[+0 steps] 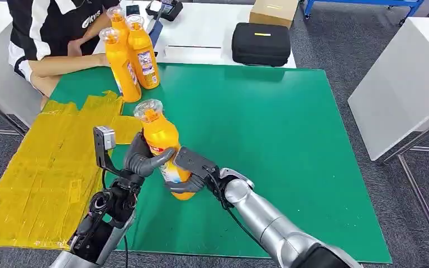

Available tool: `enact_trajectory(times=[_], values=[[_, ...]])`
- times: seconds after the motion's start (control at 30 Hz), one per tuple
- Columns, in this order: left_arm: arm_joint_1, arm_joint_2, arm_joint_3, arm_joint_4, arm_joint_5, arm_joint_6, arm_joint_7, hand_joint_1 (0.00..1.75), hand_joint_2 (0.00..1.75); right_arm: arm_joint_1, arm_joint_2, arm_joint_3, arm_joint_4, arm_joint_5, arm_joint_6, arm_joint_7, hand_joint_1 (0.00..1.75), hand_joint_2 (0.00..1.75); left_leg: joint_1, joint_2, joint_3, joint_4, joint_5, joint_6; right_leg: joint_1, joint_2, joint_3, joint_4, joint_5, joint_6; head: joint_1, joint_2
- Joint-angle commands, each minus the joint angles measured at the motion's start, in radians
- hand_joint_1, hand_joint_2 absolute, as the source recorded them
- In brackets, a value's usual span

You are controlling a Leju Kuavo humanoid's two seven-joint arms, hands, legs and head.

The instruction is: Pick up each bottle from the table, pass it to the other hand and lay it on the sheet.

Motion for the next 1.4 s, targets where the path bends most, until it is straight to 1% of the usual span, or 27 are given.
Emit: enact_trajectory(times=[0.03,0.07,0.1,0.13,0.2,0.43,0.47,0.5,0.57,0.6,0.63,0.67,0.7,0.73,0.77,0.8,0.83,0.9,0.93,0.97,1.0,1.03,1.1,1.13,1.3,1.33,1.4], values=[[-0.091,-0.020,0.000,0.058,0.004,-0.014,0.000,0.00,1.75,0.018,0.004,0.087,0.053,0.017,0.020,0.008,1.75,1.75,0.001,-0.005,0.008,0.002,-0.004,0.001,0.002,-0.003,0.009,0.001,-0.005,-0.007,0.000,0.000],[-0.092,-0.020,-0.002,0.061,0.003,-0.018,-0.002,0.03,1.75,0.020,0.002,0.086,0.052,0.016,0.018,0.009,1.75,1.75,0.001,-0.004,0.005,0.001,-0.003,0.000,0.002,-0.003,0.007,0.000,-0.003,-0.005,0.000,0.000],[-0.093,-0.020,-0.006,0.063,0.001,-0.027,-0.004,1.75,1.75,0.021,0.000,0.086,0.050,0.016,0.016,0.009,1.75,1.75,0.001,-0.005,0.008,0.001,-0.004,0.001,0.002,-0.003,0.009,0.001,-0.005,-0.007,0.000,0.000],[-0.093,-0.021,-0.007,0.065,0.000,-0.031,-0.006,1.75,1.75,0.023,-0.002,0.085,0.048,0.016,0.016,0.009,1.75,1.75,0.002,-0.005,0.010,0.002,-0.006,0.001,0.002,-0.003,0.011,0.002,-0.006,-0.008,0.000,0.000],[-0.094,-0.022,-0.009,0.067,-0.003,-0.034,-0.006,1.75,1.75,0.026,-0.004,0.084,0.044,0.016,0.014,0.009,1.75,1.75,0.001,-0.004,0.003,0.000,-0.001,0.000,0.002,-0.003,0.004,0.000,-0.002,-0.004,0.000,0.000],[-0.097,-0.022,-0.014,0.076,-0.003,-0.045,-0.004,1.75,1.75,0.035,-0.004,0.077,0.033,0.014,0.007,0.012,1.75,1.75,0.002,-0.005,0.005,0.001,-0.003,0.000,0.002,-0.003,0.006,0.000,-0.004,-0.005,0.000,0.000],[-0.097,-0.021,-0.014,0.077,-0.002,-0.048,-0.003,1.75,1.75,0.036,-0.005,0.076,0.032,0.014,0.007,0.012,1.75,1.75,0.002,-0.005,0.008,0.002,-0.004,0.000,0.002,-0.004,0.009,0.001,-0.005,-0.007,0.000,0.000],[-0.097,-0.019,-0.016,0.080,0.000,-0.052,-0.003,1.75,1.75,0.037,-0.005,0.074,0.030,0.013,0.009,0.011,1.75,1.75,0.001,-0.004,0.005,0.001,-0.002,0.000,0.002,-0.003,0.005,0.000,-0.003,-0.005,0.000,0.000],[-0.097,-0.017,-0.019,0.089,0.003,-0.061,-0.006,1.75,1.75,0.037,-0.006,0.071,0.032,0.013,0.010,0.010,1.75,1.75,0.001,-0.004,0.005,0.000,-0.002,0.000,0.002,-0.003,0.005,0.000,-0.003,-0.005,0.000,0.000],[-0.097,-0.017,-0.020,0.090,0.004,-0.063,-0.006,1.75,1.75,0.037,-0.006,0.071,0.033,0.013,0.010,0.010,1.75,1.75,0.001,-0.005,0.007,0.001,-0.003,0.000,0.002,-0.003,0.008,0.001,-0.004,-0.006,0.000,0.000],[-0.098,-0.018,-0.024,0.094,0.005,-0.068,-0.007,1.75,1.75,0.036,-0.007,0.069,0.034,0.012,0.010,0.007,1.75,1.75,0.001,-0.003,0.003,0.000,-0.001,0.000,0.002,-0.002,0.004,0.000,-0.002,-0.004,0.000,0.000],[-0.098,-0.019,-0.024,0.095,0.006,-0.069,-0.007,1.75,1.75,0.036,-0.007,0.069,0.035,0.013,0.010,0.006,1.75,1.75,0.001,-0.004,0.006,0.001,-0.003,0.000,0.002,-0.003,0.007,0.001,-0.004,-0.006,0.000,0.000],[-0.098,-0.020,-0.025,0.095,0.006,-0.070,-0.007,1.75,1.75,0.036,-0.008,0.068,0.035,0.012,0.010,0.006,1.75,1.75,0.001,-0.003,0.003,0.000,-0.001,0.000,0.002,-0.002,0.003,-0.001,-0.002,-0.004,0.000,0.000],[-0.098,-0.020,-0.025,0.095,0.006,-0.071,-0.007,1.75,1.75,0.036,-0.009,0.068,0.034,0.012,0.009,0.005,1.75,1.75,0.001,-0.004,0.005,0.001,-0.003,0.000,0.002,-0.002,0.006,0.001,-0.004,-0.005,0.000,0.000],[-0.098,-0.020,-0.025,0.095,0.006,-0.071,-0.007,1.75,1.75,0.036,-0.009,0.068,0.034,0.012,0.009,0.005,1.75,1.75,0.001,-0.003,0.003,0.000,-0.001,0.000,0.001,-0.002,0.003,0.000,-0.002,-0.004,0.000,0.000],[-0.099,-0.020,-0.026,0.096,0.008,-0.074,-0.007,1.75,1.75,0.037,-0.010,0.067,0.034,0.012,0.009,0.004,1.75,1.75,0.001,-0.004,0.006,0.001,-0.003,0.000,0.002,-0.003,0.006,0.001,-0.004,-0.006,0.000,0.000],[-0.100,-0.021,-0.026,0.096,0.008,-0.074,-0.007,1.75,1.75,0.036,-0.011,0.067,0.034,0.011,0.009,0.003,1.75,1.75,0.001,-0.003,0.003,0.000,-0.002,0.000,0.002,-0.002,0.004,0.000,-0.002,-0.004,0.000,0.000],[-0.102,-0.022,-0.025,0.095,0.010,-0.074,-0.007,1.75,1.75,0.037,-0.012,0.063,0.033,0.010,0.002,0.002,1.75,1.75,0.001,-0.005,0.008,0.002,-0.004,0.001,0.002,-0.003,0.008,0.002,-0.005,-0.007,0.000,0.000],[-0.103,-0.022,-0.024,0.095,0.010,-0.074,-0.007,1.75,1.75,0.035,-0.014,0.062,0.032,0.010,0.001,0.001,1.75,1.75,0.001,-0.004,0.005,0.001,-0.002,0.000,0.002,-0.003,0.006,0.001,-0.004,-0.005,0.000,0.000],[-0.103,-0.021,-0.021,0.094,0.011,-0.073,-0.006,1.75,1.75,0.037,-0.015,0.056,0.027,0.009,-0.014,0.001,1.75,1.75,0.001,-0.005,0.008,0.002,-0.004,0.001,0.002,-0.003,0.008,0.002,-0.005,-0.007,0.000,0.000],[-0.103,-0.021,-0.021,0.094,0.011,-0.073,-0.006,1.75,1.75,0.037,-0.015,0.056,0.027,0.009,-0.014,0.001,1.75,1.75,0.001,-0.004,0.004,0.001,-0.002,0.000,0.002,-0.003,0.005,0.000,-0.003,-0.005,0.000,0.000],[-0.101,-0.017,-0.018,0.092,0.012,-0.071,-0.006,1.75,1.75,0.039,-0.015,0.052,0.018,0.010,-0.026,0.001,1.75,1.75,0.001,-0.005,0.008,0.002,-0.004,0.001,0.002,-0.003,0.009,0.001,-0.005,-0.007,0.000,0.000],[-0.100,-0.017,-0.016,0.091,0.013,-0.069,-0.005,1.75,1.75,0.041,-0.015,0.047,0.014,0.010,-0.038,0.005,1.75,1.75,0.001,-0.003,0.002,0.000,-0.001,0.000,0.001,-0.002,0.002,-0.001,-0.002,-0.004,0.000,0.000],[-0.100,-0.017,-0.016,0.091,0.013,-0.069,-0.005,1.75,1.75,0.041,-0.015,0.047,0.014,0.010,-0.038,0.005,1.75,1.75,0.001,-0.004,0.006,0.001,-0.003,0.000,0.002,-0.003,0.006,0.001,-0.004,-0.006,0.000,0.000],[-0.100,-0.017,-0.016,0.091,0.013,-0.069,-0.005,1.75,1.75,0.041,-0.015,0.047,0.014,0.010,-0.038,0.005,1.75,1.75,0.001,-0.002,0.003,0.000,-0.001,0.000,0.001,-0.002,0.003,0.000,-0.002,-0.004,0.000,0.000],[-0.100,-0.017,-0.016,0.091,0.013,-0.069,-0.005,1.75,1.75,0.041,-0.015,0.047,0.014,0.010,-0.038,0.005,1.75,1.75,0.001,-0.004,0.006,0.001,-0.003,0.000,0.002,-0.002,0.006,0.001,-0.004,-0.006,0.000,0.000],[-0.100,-0.017,-0.016,0.091,0.013,-0.069,-0.005,1.75,1.75,0.041,-0.015,0.047,0.014,0.010,-0.038,0.005,1.75,1.75,0.001,-0.002,0.002,0.000,-0.001,0.000,0.001,-0.002,0.003,-0.001,-0.002,-0.004,0.000,0.000]])
